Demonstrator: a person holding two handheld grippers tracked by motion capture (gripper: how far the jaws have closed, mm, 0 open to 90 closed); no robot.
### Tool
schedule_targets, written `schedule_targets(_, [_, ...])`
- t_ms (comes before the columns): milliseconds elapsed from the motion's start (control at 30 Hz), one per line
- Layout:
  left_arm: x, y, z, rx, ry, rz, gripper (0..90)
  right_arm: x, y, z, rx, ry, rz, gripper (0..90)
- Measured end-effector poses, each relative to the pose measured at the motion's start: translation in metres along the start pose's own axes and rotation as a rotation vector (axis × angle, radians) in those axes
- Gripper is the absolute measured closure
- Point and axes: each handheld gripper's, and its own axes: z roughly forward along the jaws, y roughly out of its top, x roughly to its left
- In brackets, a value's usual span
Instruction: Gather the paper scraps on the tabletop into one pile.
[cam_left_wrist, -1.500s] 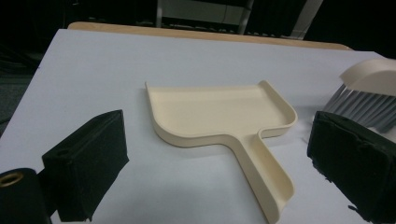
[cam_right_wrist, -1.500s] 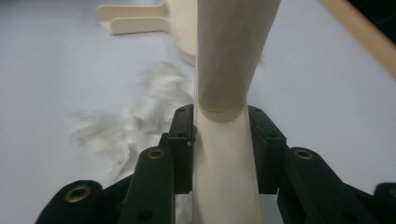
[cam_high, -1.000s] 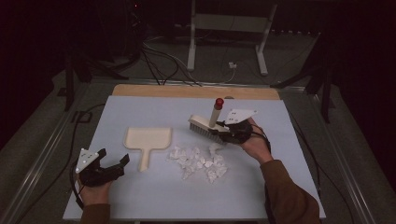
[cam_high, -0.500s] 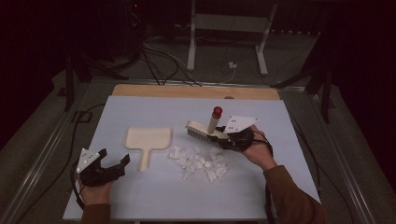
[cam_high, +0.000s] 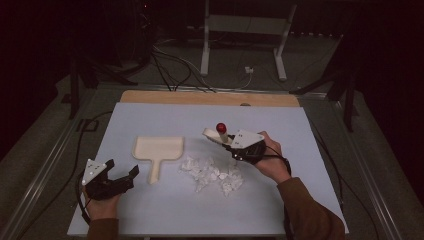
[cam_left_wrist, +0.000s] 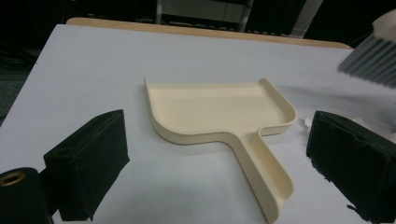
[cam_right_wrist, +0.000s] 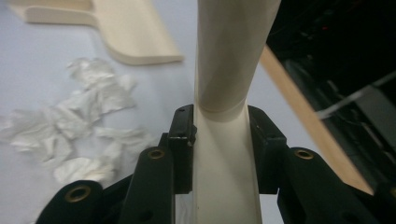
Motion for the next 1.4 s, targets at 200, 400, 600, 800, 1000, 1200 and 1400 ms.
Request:
schedule_targets(200, [0.001, 0.000, 0.000, 0.000, 0.000, -0.002, 6.3, 0.004, -0.001, 0.005, -0.090, 0.155, 0.125, 67.6])
schedule_targets(400, [0.001, 0.000, 0.000, 0.000, 0.000, -0.002, 6.3, 0.003, 0.002, 0.000, -0.191, 0.288, 0.236, 67.5])
schedule_targets(600, [0.001, 0.000, 0.000, 0.003, 0.001, -0.002, 6.4, 0.002, 0.008, -0.012, -0.241, 0.357, 0.246, 67.5])
schedule_targets(800, [0.001, 0.000, 0.000, 0.003, 0.002, -0.004, 6.4, 0.005, 0.007, -0.022, -0.226, 0.392, 0.221, 67.5])
schedule_targets(1000, [0.000, 0.000, 0.000, 0.004, 0.001, -0.005, 6.4, 0.008, 0.001, -0.040, -0.231, 0.397, 0.217, 67.5])
schedule_targets(1200, [0.000, -0.001, 0.000, 0.004, 0.002, -0.004, 6.5, 0.014, -0.011, -0.052, -0.205, 0.363, 0.191, 67.5])
schedule_targets(1400, [-0.001, -0.001, 0.001, 0.006, 0.001, -0.005, 6.5, 0.015, -0.028, -0.057, -0.126, 0.219, 0.146, 67.4])
